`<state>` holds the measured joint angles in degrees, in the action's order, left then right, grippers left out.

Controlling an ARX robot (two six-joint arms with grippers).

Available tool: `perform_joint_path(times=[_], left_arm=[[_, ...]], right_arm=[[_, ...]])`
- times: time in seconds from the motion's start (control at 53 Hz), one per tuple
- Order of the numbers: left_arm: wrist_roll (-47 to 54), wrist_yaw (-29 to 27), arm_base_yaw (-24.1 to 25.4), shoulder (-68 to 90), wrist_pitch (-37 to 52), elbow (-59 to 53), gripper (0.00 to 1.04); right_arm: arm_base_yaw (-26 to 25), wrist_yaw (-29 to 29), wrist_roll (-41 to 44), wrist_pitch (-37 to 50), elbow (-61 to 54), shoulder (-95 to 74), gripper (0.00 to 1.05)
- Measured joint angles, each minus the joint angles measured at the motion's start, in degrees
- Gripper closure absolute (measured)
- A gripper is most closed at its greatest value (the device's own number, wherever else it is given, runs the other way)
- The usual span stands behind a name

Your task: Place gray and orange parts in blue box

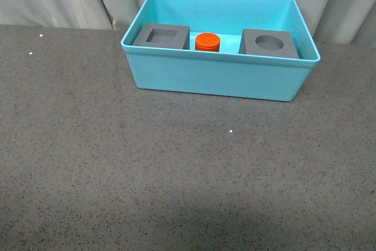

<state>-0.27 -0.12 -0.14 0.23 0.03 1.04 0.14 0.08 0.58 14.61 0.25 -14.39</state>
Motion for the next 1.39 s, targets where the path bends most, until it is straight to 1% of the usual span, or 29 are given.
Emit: perform_joint_path(times=[0.245,0.264,0.302,0.339,0.471,0.49,0.622,0.697,0.811,0.924,0.943,1.018,1.395], left_arm=[[0.0,0.0,0.0,0.0,0.0,0.0,0.07],[0.0,0.0,0.0,0.0,0.0,0.0,0.07],[0.0,0.0,0.0,0.0,0.0,0.0,0.07],[0.0,0.0,0.0,0.0,0.0,0.0,0.07],[0.0,0.0,0.0,0.0,0.0,0.0,0.07],[0.0,0.0,0.0,0.0,0.0,0.0,0.07],[0.0,0.0,0.0,0.0,0.0,0.0,0.07],[0.0,0.0,0.0,0.0,0.0,0.0,0.07],[0.0,0.0,0.0,0.0,0.0,0.0,0.07],[0.0,0.0,0.0,0.0,0.0,0.0,0.07],[0.0,0.0,0.0,0.0,0.0,0.0,0.07],[0.0,0.0,0.0,0.0,0.0,0.0,0.07],[0.0,0.0,0.0,0.0,0.0,0.0,0.07]], right_arm=[[0.0,0.0,0.0,-4.3,0.0,4.3,1.04],[0.0,0.0,0.0,-5.4,0.0,5.4,1.04],[0.0,-0.1,0.0,-11.0,0.0,9.4,1.04],[0.0,-0.2,0.0,-14.1,0.0,12.4,1.04],[0.0,-0.2,0.0,-14.5,0.0,14.1,1.04],[0.0,-0.2,0.0,-14.5,0.0,14.1,1.03],[0.0,-0.2,0.0,-14.5,0.0,14.2,0.71],[0.0,-0.2,0.0,-14.5,0.0,14.2,0.57],[0.0,-0.2,0.0,-14.5,0.0,14.2,0.30],[0.0,-0.2,0.0,-14.5,0.0,14.2,0.09],[0.0,-0.2,0.0,-14.5,0.0,14.2,0.08],[0.0,-0.2,-0.1,-14.5,0.0,14.2,0.10],[0.0,-0.2,-0.2,-14.5,0.0,14.2,0.10]])
